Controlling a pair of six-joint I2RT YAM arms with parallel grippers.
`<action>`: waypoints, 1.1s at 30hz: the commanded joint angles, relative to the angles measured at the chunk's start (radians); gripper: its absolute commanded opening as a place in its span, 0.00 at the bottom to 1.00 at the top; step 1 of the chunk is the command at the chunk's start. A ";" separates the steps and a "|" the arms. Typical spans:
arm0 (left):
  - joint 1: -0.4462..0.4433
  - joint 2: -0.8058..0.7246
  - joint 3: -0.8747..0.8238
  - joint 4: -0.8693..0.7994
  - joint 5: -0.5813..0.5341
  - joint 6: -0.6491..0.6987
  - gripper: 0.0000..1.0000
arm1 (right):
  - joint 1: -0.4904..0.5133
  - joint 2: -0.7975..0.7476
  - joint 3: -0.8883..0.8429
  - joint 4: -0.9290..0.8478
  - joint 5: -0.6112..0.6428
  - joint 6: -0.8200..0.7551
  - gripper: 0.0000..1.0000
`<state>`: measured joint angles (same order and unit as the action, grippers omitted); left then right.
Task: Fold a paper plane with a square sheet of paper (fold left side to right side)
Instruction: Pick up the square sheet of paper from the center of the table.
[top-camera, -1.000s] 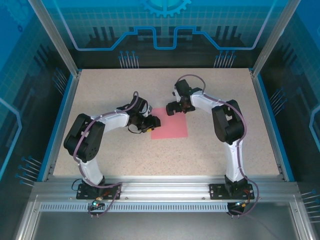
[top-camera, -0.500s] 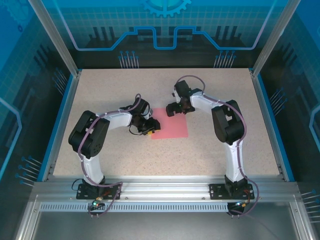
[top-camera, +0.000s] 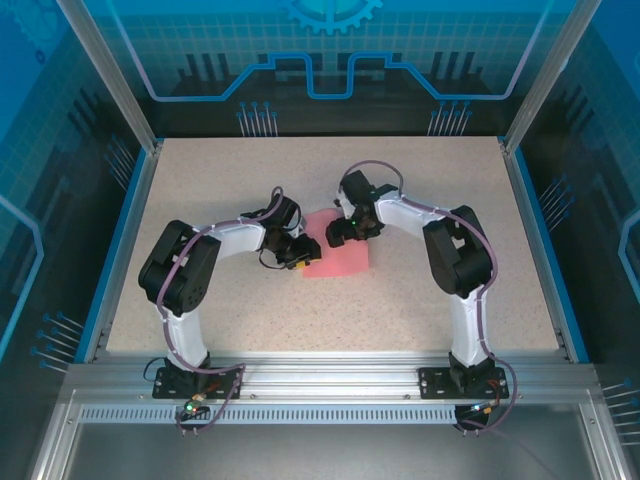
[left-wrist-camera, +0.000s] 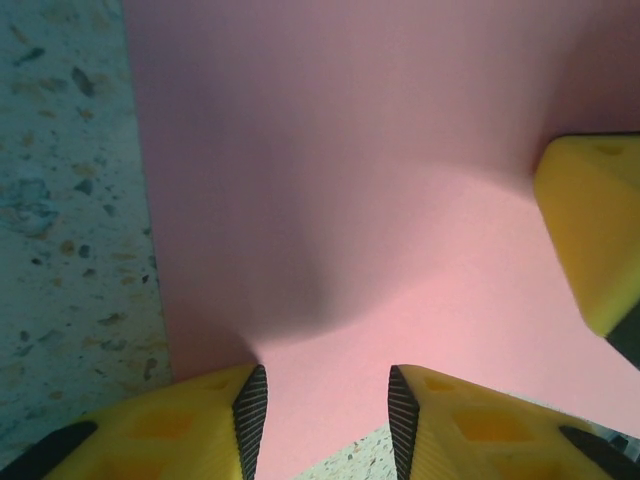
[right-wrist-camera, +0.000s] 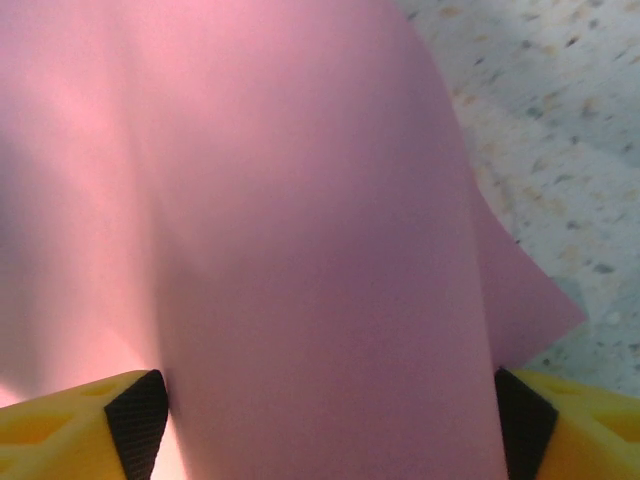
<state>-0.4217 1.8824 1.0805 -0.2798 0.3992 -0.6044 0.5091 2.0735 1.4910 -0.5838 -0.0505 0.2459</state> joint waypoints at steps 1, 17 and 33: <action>-0.005 0.005 0.013 -0.019 -0.026 -0.020 0.41 | 0.003 -0.045 -0.016 -0.040 -0.050 0.003 0.76; 0.075 -0.243 -0.026 0.009 -0.044 0.076 0.56 | -0.065 -0.168 -0.111 0.080 -0.328 0.016 0.26; 0.244 -0.670 -0.145 0.448 0.308 0.109 0.89 | -0.236 -0.651 -0.215 0.106 -0.832 -0.139 0.24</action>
<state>-0.1856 1.2392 0.9298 0.0509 0.5770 -0.5343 0.2825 1.4761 1.2583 -0.4431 -0.7326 0.1711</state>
